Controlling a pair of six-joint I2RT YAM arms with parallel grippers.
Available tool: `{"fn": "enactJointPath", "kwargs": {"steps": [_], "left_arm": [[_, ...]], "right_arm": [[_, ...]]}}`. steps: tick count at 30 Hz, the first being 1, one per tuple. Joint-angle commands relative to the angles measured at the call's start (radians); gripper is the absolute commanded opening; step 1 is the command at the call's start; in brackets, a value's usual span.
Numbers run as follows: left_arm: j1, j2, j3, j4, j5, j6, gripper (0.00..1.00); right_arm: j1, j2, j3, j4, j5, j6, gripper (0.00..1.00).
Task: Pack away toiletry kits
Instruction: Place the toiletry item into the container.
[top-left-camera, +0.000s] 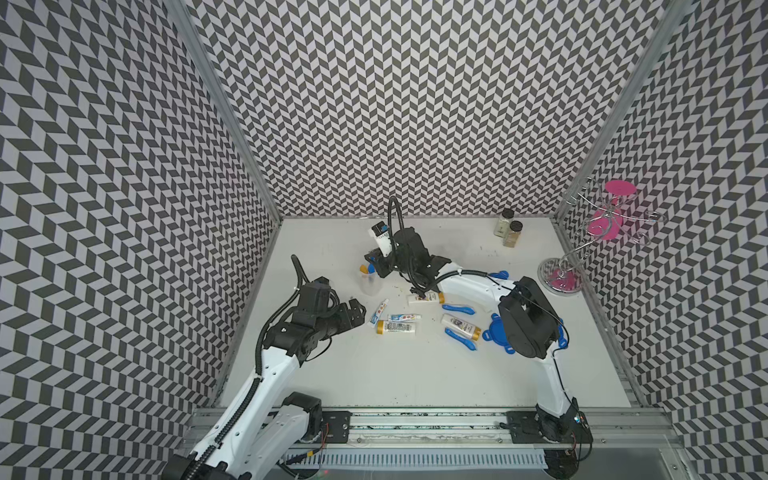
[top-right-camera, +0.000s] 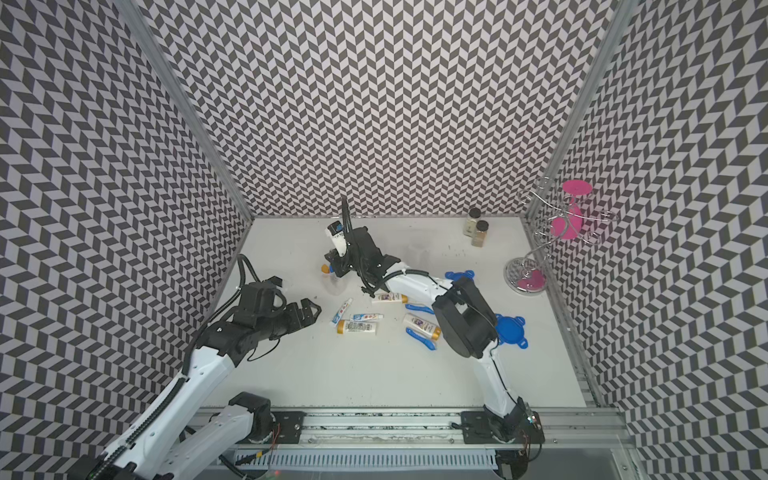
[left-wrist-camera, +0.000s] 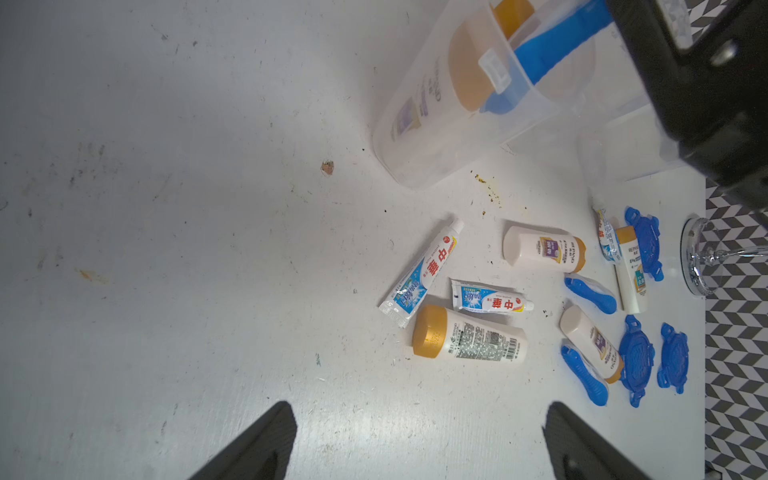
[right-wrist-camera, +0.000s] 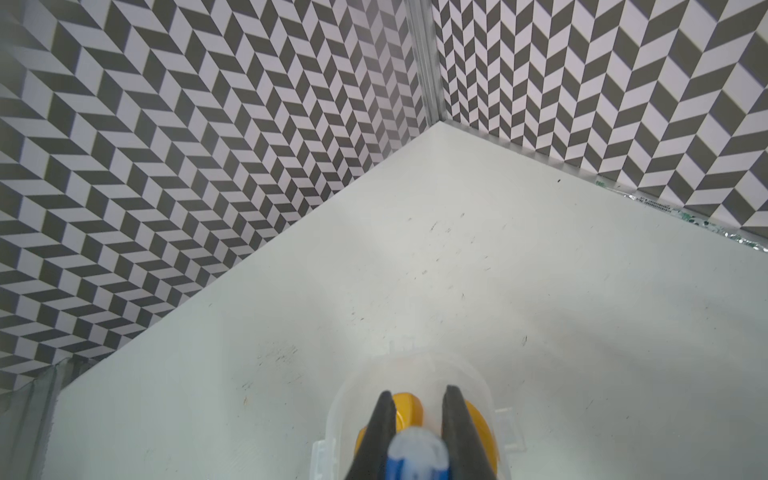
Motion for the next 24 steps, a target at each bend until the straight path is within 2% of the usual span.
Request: {"fn": "enactJointPath", "kwargs": {"steps": [1,4,8,13,18,22,24], "left_arm": [[-0.008,0.014,-0.002,0.048,0.011,0.007,0.96],[-0.019,0.046,-0.005,0.077,0.020,0.007,0.96],[-0.034,0.109,-0.011,0.136,0.020,0.001,0.96],[-0.040,0.187,-0.036,0.238,0.018,-0.015,0.95],[-0.040,0.242,-0.085,0.353,-0.002,-0.019,0.85],[-0.049,0.308,-0.111,0.465,-0.019,0.002,0.81],[-0.068,0.350,-0.110,0.498,-0.036,0.008,0.80]], "right_arm": [[0.005,-0.042,-0.016,0.048,0.017,-0.031,0.00],[0.005,-0.038,-0.014,0.041,0.020,-0.035,0.04],[0.007,-0.042,-0.015,0.037,0.026,-0.039,0.24],[0.011,-0.056,-0.011,0.023,0.029,-0.046,0.39],[0.014,-0.096,-0.018,-0.004,0.037,-0.047,0.42],[0.011,-0.167,-0.037,-0.053,0.041,-0.029,0.44],[0.007,-0.220,-0.065,-0.084,0.059,-0.009,0.48]]}}
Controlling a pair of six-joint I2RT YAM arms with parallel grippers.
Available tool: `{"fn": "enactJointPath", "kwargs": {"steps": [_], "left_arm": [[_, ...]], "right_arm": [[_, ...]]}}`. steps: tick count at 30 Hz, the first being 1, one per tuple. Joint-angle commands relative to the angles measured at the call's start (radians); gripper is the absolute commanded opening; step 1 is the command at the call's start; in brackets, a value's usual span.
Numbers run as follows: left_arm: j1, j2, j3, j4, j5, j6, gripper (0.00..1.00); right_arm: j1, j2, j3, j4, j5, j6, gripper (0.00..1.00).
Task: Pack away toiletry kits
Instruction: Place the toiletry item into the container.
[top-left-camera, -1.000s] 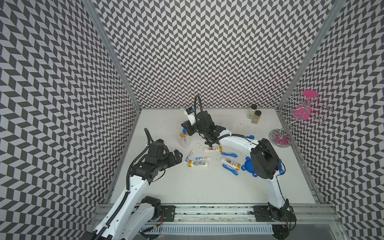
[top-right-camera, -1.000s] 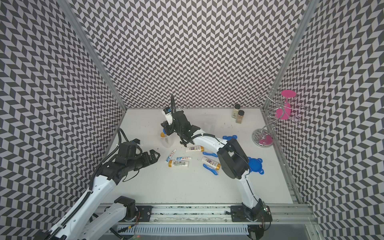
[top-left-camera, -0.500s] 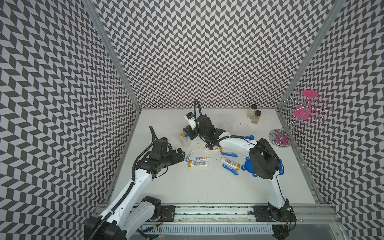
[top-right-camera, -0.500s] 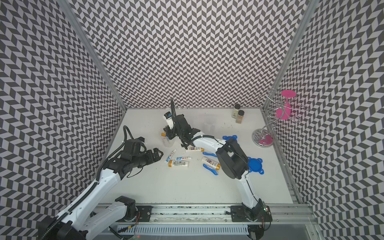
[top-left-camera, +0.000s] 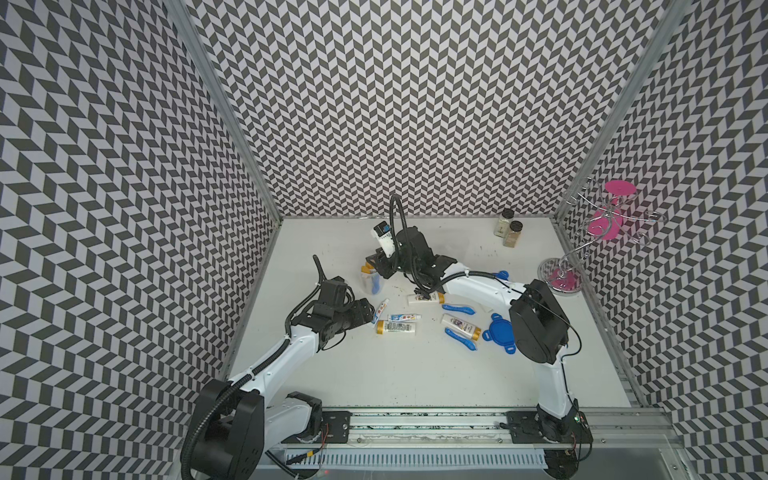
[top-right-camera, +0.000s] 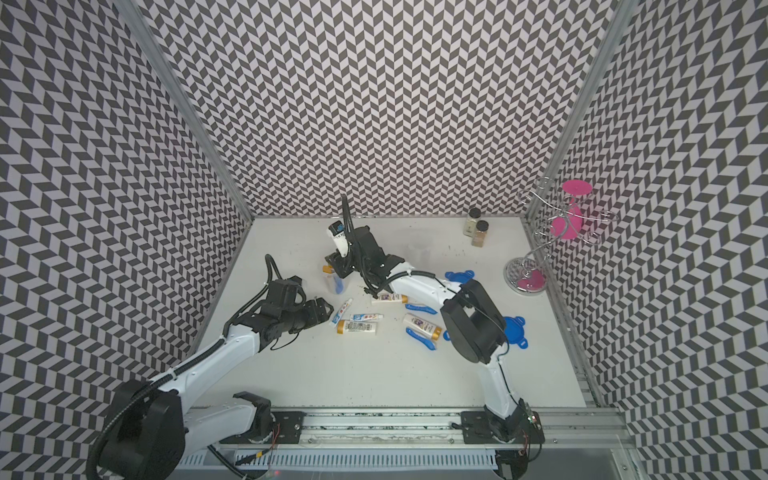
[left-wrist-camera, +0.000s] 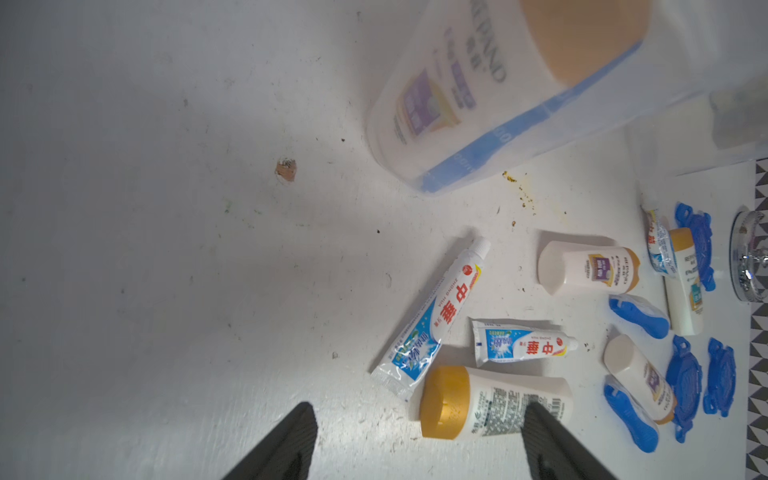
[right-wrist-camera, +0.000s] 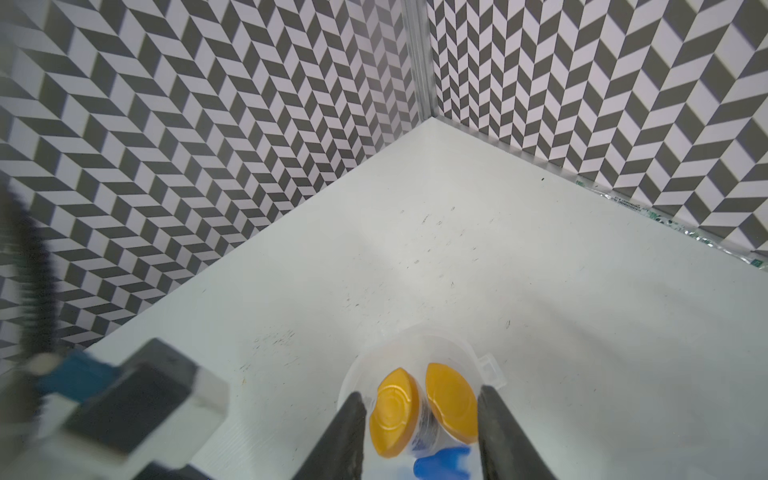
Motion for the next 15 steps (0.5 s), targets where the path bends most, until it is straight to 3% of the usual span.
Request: {"fn": "enactJointPath", "kwargs": {"steps": [1,7,15], "left_arm": [[-0.031,0.059,-0.003,0.131,-0.045,0.016,0.79],[-0.139,0.177,0.028,0.202,-0.149,0.018,0.73],[-0.218,0.315,0.117,0.165,-0.346,0.054,0.71]], "right_arm": [[-0.002,-0.136,-0.044,-0.021,0.031,0.024,0.52],[-0.057,-0.355,-0.214,-0.066,0.041,0.076,0.65],[-0.101,-0.592,-0.369,-0.142,0.064,0.108,0.67]]}}
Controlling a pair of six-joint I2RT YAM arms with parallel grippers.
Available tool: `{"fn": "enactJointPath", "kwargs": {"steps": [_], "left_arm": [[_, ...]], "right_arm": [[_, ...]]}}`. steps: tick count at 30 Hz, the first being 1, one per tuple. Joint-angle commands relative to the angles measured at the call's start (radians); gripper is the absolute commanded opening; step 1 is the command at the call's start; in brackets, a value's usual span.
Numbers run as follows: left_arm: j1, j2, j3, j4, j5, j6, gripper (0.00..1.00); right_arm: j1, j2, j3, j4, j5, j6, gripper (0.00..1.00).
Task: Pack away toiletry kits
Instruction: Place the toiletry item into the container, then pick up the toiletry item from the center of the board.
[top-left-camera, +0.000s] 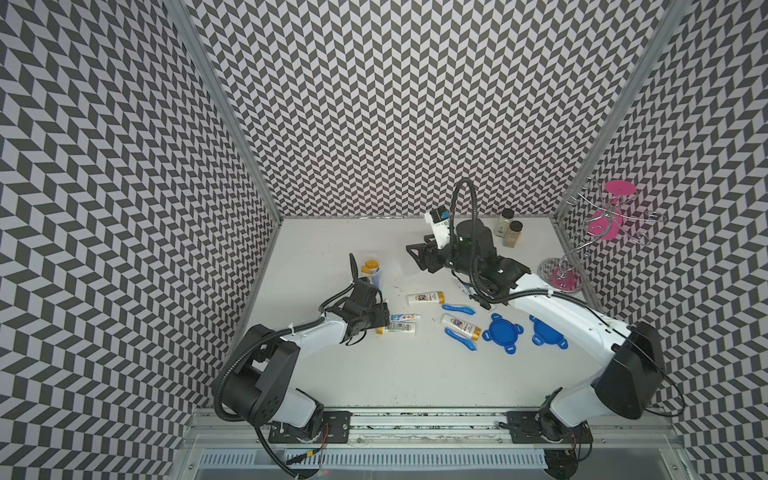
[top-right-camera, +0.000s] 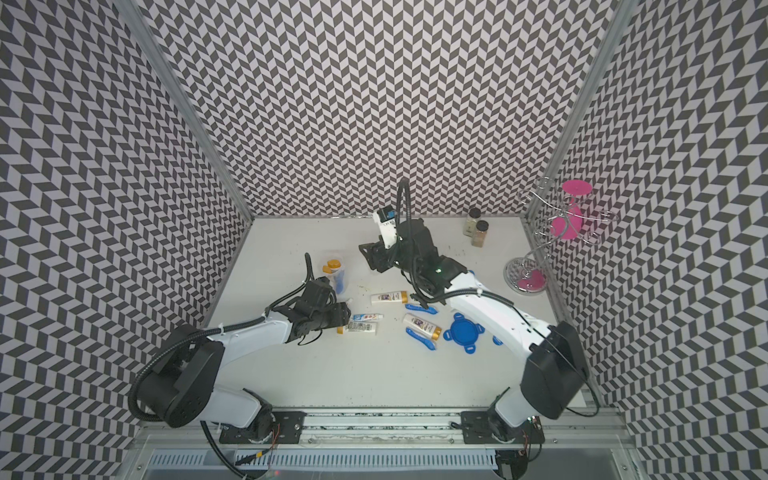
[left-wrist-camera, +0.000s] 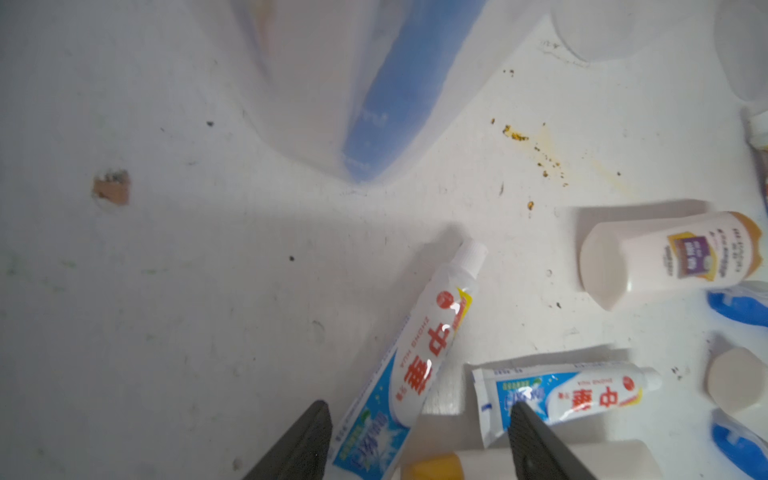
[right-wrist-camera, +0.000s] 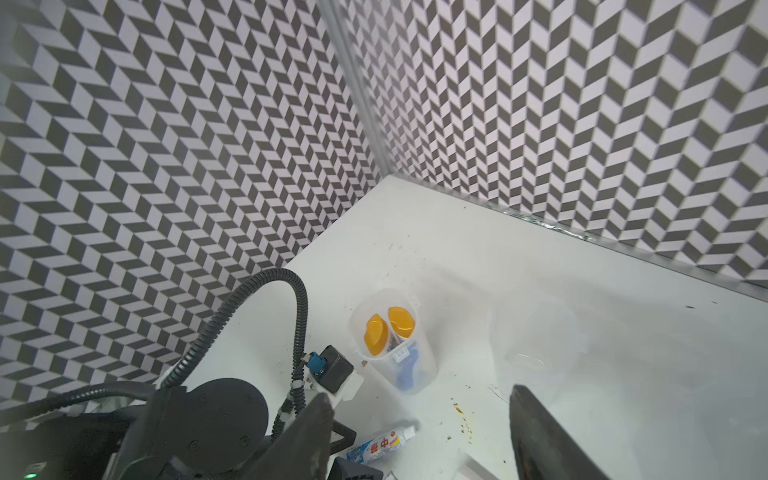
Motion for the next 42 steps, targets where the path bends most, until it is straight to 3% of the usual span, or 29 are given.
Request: {"fn": "enactJointPath", "kwargs": {"steps": [1,8,23,27,35,42], "left_arm": [[-0.029,0.035,0.051,0.004,-0.145,0.028,0.71],[-0.100,0.121,0.079,-0.032,-0.231,0.054,0.63],[-0.183,0.147,0.090,-0.135,-0.258,0.037,0.15],[-0.186,0.054,0.100,-0.165,-0.217,0.051,0.01],[-0.212,-0.274,0.082,-0.190,-0.090,0.081,0.00],[-0.225,-0.536,-0.017,-0.114,0.032,0.096,0.00]], "right_arm": [[0.007,-0.077,-0.046,-0.030,0.025,0.020,0.67],[-0.012,-0.177,-0.126,-0.038,0.033,0.039,0.67],[-0.050,-0.336,-0.265,-0.045,0.029,0.104,0.67],[-0.060,-0.387,-0.331,-0.069,-0.005,0.151,0.68],[-0.067,-0.355,-0.455,-0.047,-0.220,0.228,0.73],[-0.067,-0.218,-0.496,0.191,-0.559,0.322,0.74]]}}
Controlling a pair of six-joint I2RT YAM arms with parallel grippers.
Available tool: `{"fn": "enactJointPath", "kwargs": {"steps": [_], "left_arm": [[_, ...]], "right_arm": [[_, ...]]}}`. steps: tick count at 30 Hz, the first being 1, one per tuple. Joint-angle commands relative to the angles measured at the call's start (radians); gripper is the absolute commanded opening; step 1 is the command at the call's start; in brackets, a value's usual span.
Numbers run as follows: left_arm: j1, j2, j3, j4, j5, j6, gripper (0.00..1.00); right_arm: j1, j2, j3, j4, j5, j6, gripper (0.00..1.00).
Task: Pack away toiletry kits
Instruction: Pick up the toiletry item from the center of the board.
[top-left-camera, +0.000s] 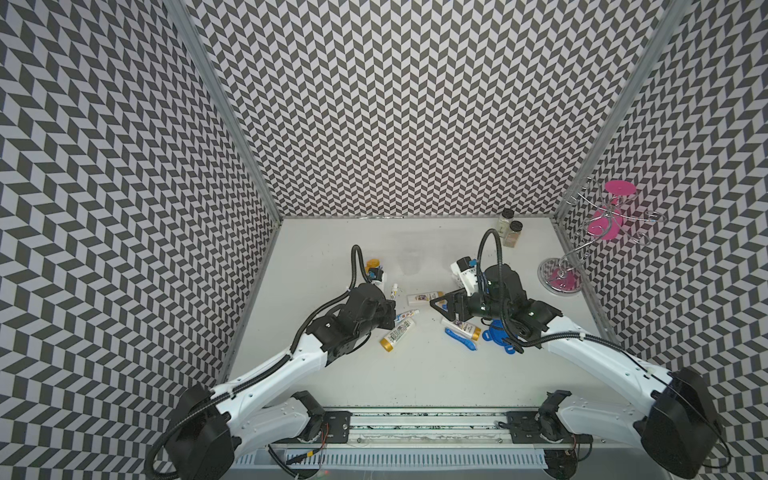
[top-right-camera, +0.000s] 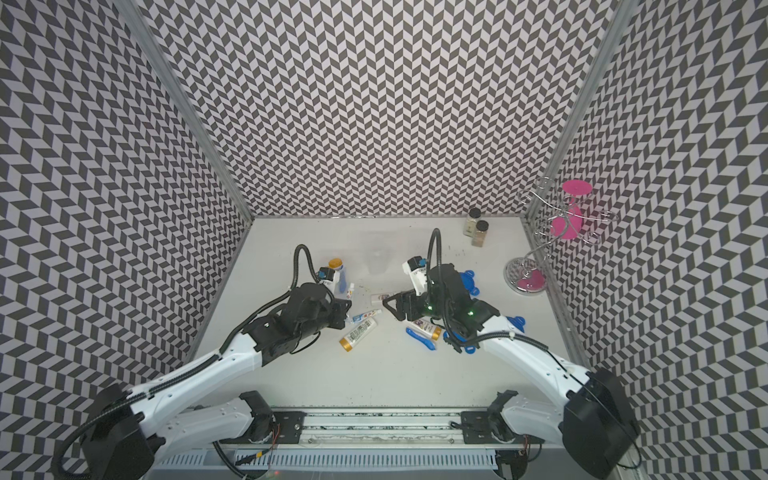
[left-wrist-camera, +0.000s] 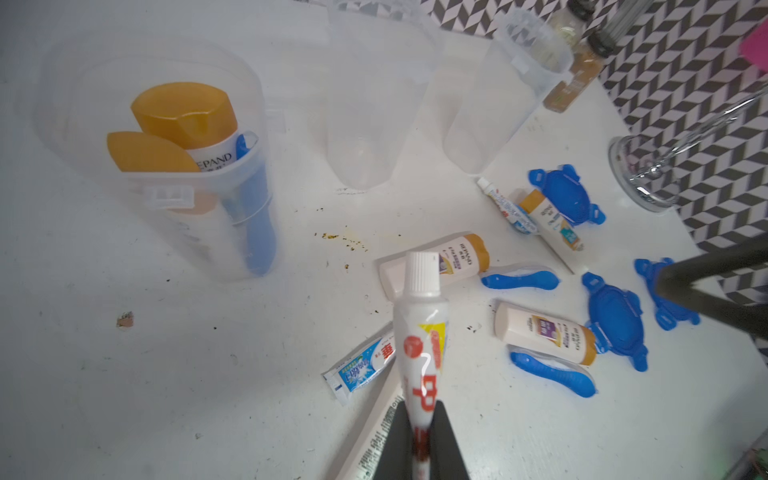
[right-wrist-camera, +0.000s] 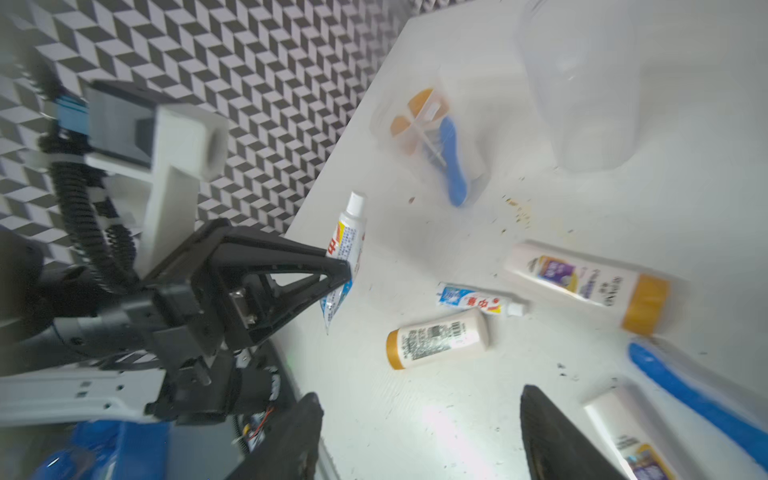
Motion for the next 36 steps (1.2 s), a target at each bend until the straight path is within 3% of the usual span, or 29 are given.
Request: {"fn": "enactJointPath", "kwargs": {"steps": [1,8,16,22,33,34,36], "left_arm": [[-0.006,-0.095,-0.045,0.032,0.082,0.016,0.00],[-0.006,-0.192,-0.066,0.019,0.160,0.034,0.00],[-0.006,-0.202,-0.066,0.021,0.186,0.037,0.00],[-0.006,-0.205,-0.061,0.034,0.208,0.047,0.00],[-0.005,-0.204,-0.059,0.016,0.175,0.045,0.00],[-0.004,-0.204,-0.053,0.003,0.153,0.034,0.02],[0.005,-0.207,-0.048,-0.014,0.131,0.014,0.23]], "right_arm": [[-0.001,0.067,0.015,0.182,-0.218,0.069,0.74],[0.045,0.214,0.124,0.292,-0.307,0.104,0.74],[0.101,0.302,0.166,0.387,-0.340,0.152,0.71],[0.123,0.354,0.202,0.406,-0.348,0.167,0.59],[0.124,0.401,0.287,0.360,-0.363,0.137,0.11],[0.124,0.403,0.301,0.337,-0.357,0.119,0.08],[0.125,0.407,0.336,0.287,-0.331,0.082,0.04]]}}
